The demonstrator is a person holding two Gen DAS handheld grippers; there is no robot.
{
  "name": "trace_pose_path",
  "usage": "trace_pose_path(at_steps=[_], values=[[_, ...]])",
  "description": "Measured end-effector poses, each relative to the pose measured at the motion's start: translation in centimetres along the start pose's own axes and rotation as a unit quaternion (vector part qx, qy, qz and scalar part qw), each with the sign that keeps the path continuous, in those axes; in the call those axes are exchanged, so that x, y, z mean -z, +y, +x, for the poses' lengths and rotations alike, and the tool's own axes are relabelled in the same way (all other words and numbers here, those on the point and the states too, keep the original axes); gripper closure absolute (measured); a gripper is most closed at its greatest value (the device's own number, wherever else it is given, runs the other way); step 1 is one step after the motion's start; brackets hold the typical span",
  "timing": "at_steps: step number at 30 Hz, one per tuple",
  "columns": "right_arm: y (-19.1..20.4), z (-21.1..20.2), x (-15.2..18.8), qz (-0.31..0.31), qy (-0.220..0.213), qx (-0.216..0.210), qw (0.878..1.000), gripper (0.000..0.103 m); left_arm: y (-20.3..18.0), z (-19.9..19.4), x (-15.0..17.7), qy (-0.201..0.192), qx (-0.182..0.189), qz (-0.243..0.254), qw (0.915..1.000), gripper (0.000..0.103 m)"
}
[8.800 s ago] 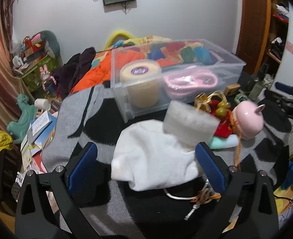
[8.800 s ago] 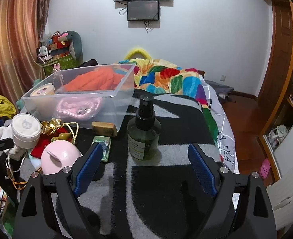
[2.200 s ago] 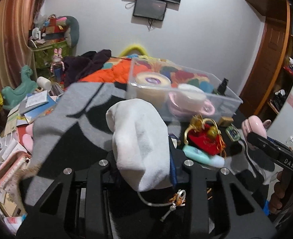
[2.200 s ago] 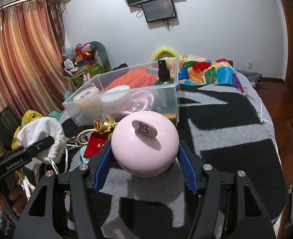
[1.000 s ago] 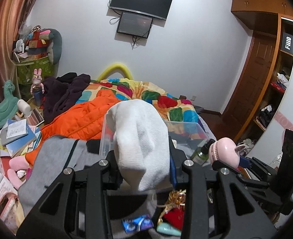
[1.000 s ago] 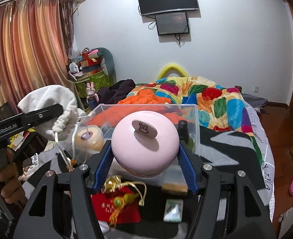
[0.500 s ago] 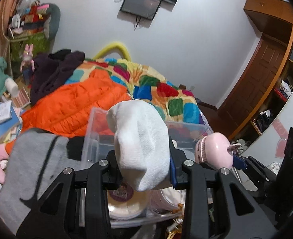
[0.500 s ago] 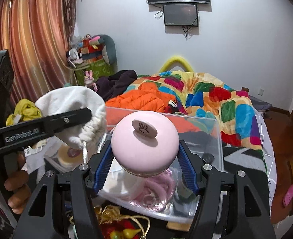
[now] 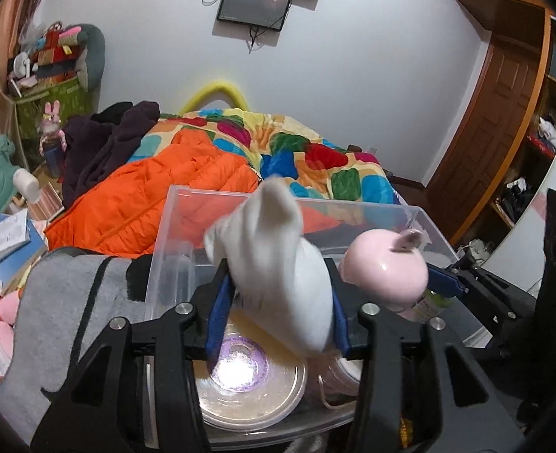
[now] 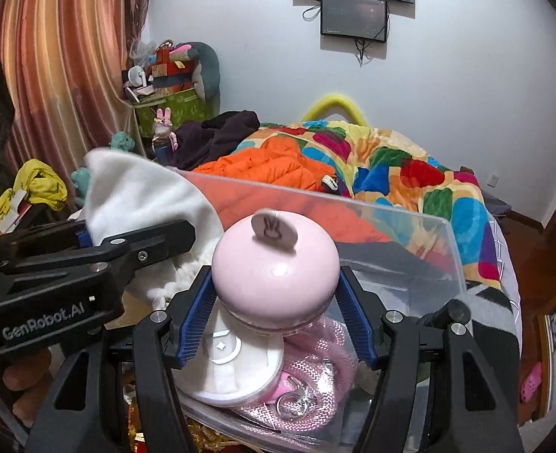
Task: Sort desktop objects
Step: 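Lower the cloth bag and pink container into the clear box and open both tools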
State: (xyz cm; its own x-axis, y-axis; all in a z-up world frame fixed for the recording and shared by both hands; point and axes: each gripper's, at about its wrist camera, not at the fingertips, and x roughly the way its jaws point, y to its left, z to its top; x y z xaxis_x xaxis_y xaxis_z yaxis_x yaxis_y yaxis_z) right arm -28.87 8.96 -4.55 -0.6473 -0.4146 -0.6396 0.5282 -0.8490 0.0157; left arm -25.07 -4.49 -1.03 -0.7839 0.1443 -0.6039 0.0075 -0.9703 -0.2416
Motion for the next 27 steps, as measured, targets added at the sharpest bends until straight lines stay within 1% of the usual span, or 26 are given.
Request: trace_pose_path(at_steps=[1,6,7,10,11,16,18,23,24,27], values=[[-0.1,0.1,0.0,0.002,0.000,-0.002,1.000,0.043,-0.1,-0.1,0.1,-0.002,-0.003,0.003,1.0000,0.054],[0.0,0.0,0.2,0.003,-0.001,-0.005,1.000,0.043,0.1,-0.3,0.3,-0.007,-0.004,0.007,0.9999,0.053],[0.1,0.0,0.2,0.003,-0.001,-0.005,1.000,0.043,0.1,-0.3,0.3,-0.008,-0.002,0.005,1.0000,0.052],[0.2,-0.3,0.4,0.002,0.000,-0.006,1.000,0.043,0.4,-0.6,0.5,-0.013,0.009,-0.003,0.9999,0.043],[0.2,-0.5,0.4,0.004,-0.002,-0.006,1.000,0.043,0.4,-0.7,0.6,-0.014,0.011,-0.004,0.9998,0.042],[0.4,-1.9,0.3,-0.001,-0.020,0.001,1.000,0.042,0.5,-1.2,0.9,-0.024,0.020,-0.006,0.9995,0.036],[0.7,-2.8,0.4,-0.009,-0.029,0.007,1.000,0.042,0.6,-1.6,1.0,-0.030,0.029,-0.008,0.9991,0.036],[1.0,-4.9,1.1,-0.026,-0.050,0.022,0.998,0.035,0.2,-2.8,1.3,-0.053,0.038,-0.002,0.9978,0.035],[1.1,-5.2,1.4,-0.029,-0.053,0.027,0.998,0.035,0.0,-3.2,1.4,-0.060,0.036,0.002,0.9975,0.035],[1.0,-6.5,2.1,-0.039,-0.056,0.035,0.997,0.035,-0.5,-4.8,1.5,-0.084,0.011,0.005,0.9964,0.035]])
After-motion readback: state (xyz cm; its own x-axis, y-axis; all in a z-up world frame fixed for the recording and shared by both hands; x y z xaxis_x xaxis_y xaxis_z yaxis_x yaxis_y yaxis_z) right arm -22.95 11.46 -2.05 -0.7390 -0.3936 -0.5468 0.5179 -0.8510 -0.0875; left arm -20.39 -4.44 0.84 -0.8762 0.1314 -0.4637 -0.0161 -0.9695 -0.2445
